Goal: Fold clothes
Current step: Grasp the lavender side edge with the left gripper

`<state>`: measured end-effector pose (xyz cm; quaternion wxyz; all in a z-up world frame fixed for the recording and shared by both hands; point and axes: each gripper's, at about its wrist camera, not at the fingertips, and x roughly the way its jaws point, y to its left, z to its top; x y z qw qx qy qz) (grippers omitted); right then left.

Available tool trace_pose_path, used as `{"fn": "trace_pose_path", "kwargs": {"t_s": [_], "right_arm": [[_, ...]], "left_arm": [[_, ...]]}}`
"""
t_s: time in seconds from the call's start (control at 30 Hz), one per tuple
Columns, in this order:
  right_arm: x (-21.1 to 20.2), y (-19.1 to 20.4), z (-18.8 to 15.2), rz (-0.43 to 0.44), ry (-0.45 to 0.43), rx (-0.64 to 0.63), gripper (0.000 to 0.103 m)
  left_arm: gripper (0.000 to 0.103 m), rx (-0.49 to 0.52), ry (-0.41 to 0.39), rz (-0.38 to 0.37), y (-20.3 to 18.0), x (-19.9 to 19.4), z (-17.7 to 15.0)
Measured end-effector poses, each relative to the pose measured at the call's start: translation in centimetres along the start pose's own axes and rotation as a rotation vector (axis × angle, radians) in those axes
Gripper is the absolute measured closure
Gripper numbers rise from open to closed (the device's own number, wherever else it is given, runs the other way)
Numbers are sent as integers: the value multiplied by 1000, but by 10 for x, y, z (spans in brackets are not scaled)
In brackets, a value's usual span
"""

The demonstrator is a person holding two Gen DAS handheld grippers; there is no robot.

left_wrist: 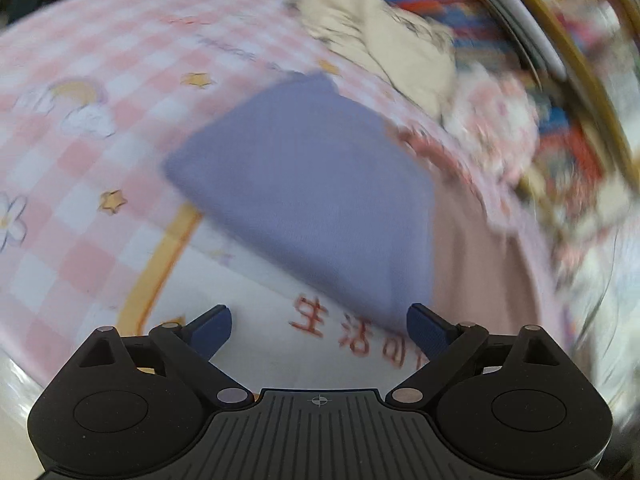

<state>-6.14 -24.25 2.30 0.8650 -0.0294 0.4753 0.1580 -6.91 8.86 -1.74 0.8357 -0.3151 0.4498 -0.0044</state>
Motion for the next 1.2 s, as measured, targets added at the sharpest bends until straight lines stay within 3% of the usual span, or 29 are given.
{"fn": "trace_pose_path", "kwargs": {"t_s": [0.2,0.37,0.57,0.7,0.8,0.87,1.0,1.07,1.13,1.2], "right_arm": [[-2,10,2,-27,-19,22,13],[-3,15,4,-50,-29,32,14],[-9,7,10,-63,-67,117,20],[-12,-9,14,-84,-90,229,29],[-11,-19,15,-89,-93,303,38],[-8,-25,15,-91,-85,340,49],[-3,-37,13,-89,-84,421,64],[0,-44,12,-90,-85,461,70],[3,-46,12,-91,-81,478,72],[5,-46,13,-93,-79,480,72]], "left_arm": [[11,-280,-67,-80,31,2,10],[31,-491,-124,-138,53,7,17],[31,-705,-185,-183,69,15,24],[32,-669,-187,-146,62,16,29],[55,-617,-181,-110,56,16,28],[76,-586,-165,-100,59,17,27],[85,-555,-155,-104,62,15,25],[91,-415,-190,-108,47,6,29],[89,-110,-257,-133,11,-10,35],[85,29,-258,-130,-4,-12,37]]}}
